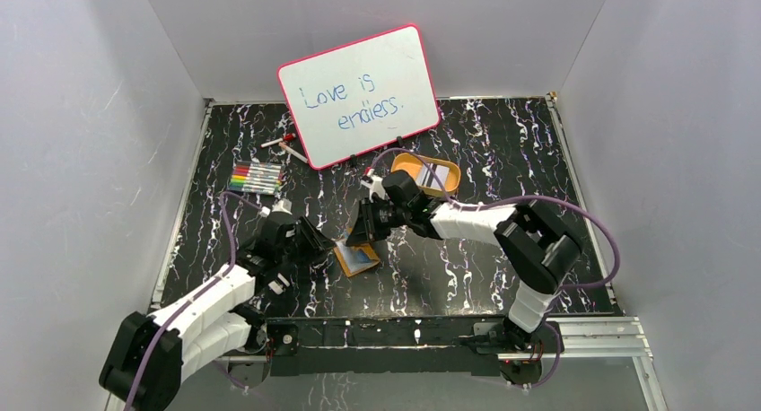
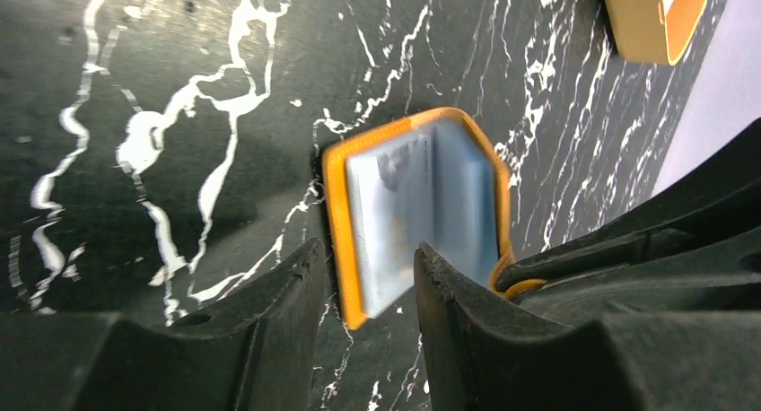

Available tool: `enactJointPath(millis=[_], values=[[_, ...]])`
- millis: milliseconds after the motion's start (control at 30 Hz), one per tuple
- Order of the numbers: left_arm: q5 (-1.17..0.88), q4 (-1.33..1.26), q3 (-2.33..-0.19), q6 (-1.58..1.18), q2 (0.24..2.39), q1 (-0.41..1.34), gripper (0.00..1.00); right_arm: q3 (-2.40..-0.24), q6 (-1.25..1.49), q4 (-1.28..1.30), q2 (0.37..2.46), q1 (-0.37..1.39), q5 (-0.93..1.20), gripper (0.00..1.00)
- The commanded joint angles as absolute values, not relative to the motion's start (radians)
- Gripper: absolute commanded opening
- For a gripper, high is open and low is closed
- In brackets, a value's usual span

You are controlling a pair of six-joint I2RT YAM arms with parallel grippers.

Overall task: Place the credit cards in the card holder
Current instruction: Close the card holder at the center of the board.

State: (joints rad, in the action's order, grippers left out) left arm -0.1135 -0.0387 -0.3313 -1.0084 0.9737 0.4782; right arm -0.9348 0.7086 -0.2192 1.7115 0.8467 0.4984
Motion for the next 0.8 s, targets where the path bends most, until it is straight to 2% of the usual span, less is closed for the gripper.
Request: enactJointPath(millis=[0,133,267,500,767], values=[[0.033,0.121,-0.344,-1.023,0.875,0.479,0.40,-1.011,0.702,-0.244,1.770,0.878,0.558,0.28],[0.095,0.188,-0.367,-1.026,0.824,0.479,0.41,-1.040,0.673,-0.212,1.764,0.886,0.560,0.44],[0.143,0.228,-0.388,-1.022,0.802,0.479,0.42,-1.068,0.587,-0.104,1.702,0.887,0.537,0.51],[0.146,0.226,-0.410,-1.000,0.809,0.479,0.42,-1.067,0.475,0.059,1.517,0.872,0.409,0.57],[0.092,0.176,-0.405,-0.986,0.854,0.479,0.42,-0.969,0.484,0.089,1.373,0.746,0.248,0.55]])
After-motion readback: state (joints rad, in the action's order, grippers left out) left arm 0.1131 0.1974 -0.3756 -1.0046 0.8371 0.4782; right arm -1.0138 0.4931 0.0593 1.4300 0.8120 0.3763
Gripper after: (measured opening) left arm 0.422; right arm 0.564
